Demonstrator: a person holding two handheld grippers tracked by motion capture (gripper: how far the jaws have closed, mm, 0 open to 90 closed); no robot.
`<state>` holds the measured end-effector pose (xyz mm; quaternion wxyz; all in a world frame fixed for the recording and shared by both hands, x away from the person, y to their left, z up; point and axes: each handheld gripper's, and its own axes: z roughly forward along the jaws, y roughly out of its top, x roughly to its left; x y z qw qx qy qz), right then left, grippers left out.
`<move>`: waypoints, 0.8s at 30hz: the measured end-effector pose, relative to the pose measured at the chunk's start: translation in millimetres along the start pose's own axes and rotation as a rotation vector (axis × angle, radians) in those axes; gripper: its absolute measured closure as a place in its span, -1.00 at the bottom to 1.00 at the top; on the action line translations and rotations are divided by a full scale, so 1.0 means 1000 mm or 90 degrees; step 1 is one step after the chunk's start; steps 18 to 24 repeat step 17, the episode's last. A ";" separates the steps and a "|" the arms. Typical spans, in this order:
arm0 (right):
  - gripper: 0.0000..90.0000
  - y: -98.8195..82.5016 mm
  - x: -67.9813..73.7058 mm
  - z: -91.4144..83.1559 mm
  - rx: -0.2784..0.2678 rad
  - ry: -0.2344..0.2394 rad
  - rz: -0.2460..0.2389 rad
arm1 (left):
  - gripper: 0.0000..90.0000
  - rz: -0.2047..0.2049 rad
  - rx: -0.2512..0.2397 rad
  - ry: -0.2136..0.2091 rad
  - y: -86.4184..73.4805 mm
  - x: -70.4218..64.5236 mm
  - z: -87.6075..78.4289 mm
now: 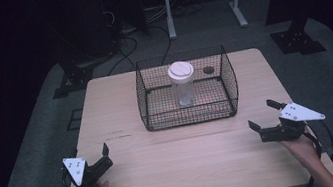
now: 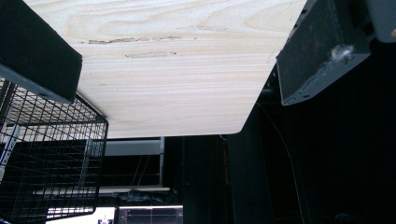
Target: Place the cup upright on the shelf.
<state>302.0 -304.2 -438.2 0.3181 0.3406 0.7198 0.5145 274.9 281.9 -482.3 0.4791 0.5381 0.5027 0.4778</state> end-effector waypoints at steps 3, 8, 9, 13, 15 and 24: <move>-0.95 -0.005 0.000 -0.003 -0.001 -0.003 0.006 | -1.00 0.001 0.000 0.000 0.000 0.000 0.000; -0.95 -0.013 0.002 -0.008 0.001 -0.008 0.009 | -1.00 0.002 0.000 0.000 0.000 0.000 0.000; -0.95 -0.014 0.003 -0.009 0.001 -0.008 0.009 | -1.00 0.001 0.000 0.000 0.000 0.000 0.000; -0.95 -0.019 0.007 -0.013 -0.005 -0.011 0.012 | -1.00 0.002 0.000 0.000 0.000 0.000 0.000; -0.95 -0.021 0.011 -0.016 -0.009 -0.012 0.009 | -1.00 0.002 0.000 0.001 0.000 0.000 0.000; -0.95 -0.022 0.014 -0.018 -0.014 -0.016 0.005 | -1.00 0.003 0.001 0.001 0.000 0.000 0.000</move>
